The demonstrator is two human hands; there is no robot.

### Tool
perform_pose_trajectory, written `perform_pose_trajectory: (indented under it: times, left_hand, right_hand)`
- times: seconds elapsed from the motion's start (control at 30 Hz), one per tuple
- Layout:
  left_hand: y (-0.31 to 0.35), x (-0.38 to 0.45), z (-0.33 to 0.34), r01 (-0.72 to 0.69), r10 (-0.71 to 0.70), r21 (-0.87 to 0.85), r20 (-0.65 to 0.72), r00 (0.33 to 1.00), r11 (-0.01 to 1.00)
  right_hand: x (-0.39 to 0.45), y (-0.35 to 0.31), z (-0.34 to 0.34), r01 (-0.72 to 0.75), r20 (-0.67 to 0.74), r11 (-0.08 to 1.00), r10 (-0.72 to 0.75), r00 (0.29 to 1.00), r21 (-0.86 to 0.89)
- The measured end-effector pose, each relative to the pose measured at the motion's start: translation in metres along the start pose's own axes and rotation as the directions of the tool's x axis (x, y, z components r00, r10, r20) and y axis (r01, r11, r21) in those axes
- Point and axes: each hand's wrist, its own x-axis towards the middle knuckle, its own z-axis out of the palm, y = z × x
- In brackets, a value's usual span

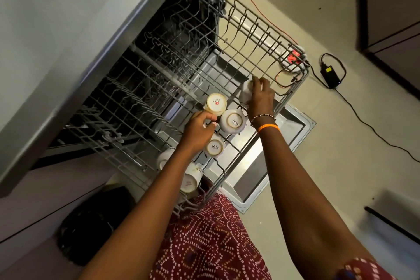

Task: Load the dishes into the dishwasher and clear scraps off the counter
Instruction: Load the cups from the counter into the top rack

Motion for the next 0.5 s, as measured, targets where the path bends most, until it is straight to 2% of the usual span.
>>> perform_pose_trajectory:
  times: [0.17,0.33,0.43,0.5]
  left_hand:
    - [-0.002,-0.005,-0.002,-0.022,0.020,-0.056,-0.036,0.999,0.998]
    - [-0.001,-0.013,-0.003,-0.025,0.021,-0.067,-0.066,0.998,0.997]
    - [-0.003,-0.022,-0.007,-0.034,0.028,-0.098,-0.061,0.998,0.995]
    - [-0.006,-0.027,-0.012,-0.038,0.031,-0.116,-0.067,0.997,0.993]
  right_hand:
    - [-0.002,0.003,-0.006,0.012,-0.020,1.000,-0.011,1.000,0.029]
    - [-0.004,0.000,-0.004,-0.038,0.022,0.992,0.041,0.999,-0.119]
    - [-0.005,0.001,-0.006,-0.018,0.057,0.993,0.025,0.998,-0.121]
    - [-0.012,-0.004,-0.009,-0.013,0.028,0.991,0.017,0.999,-0.131]
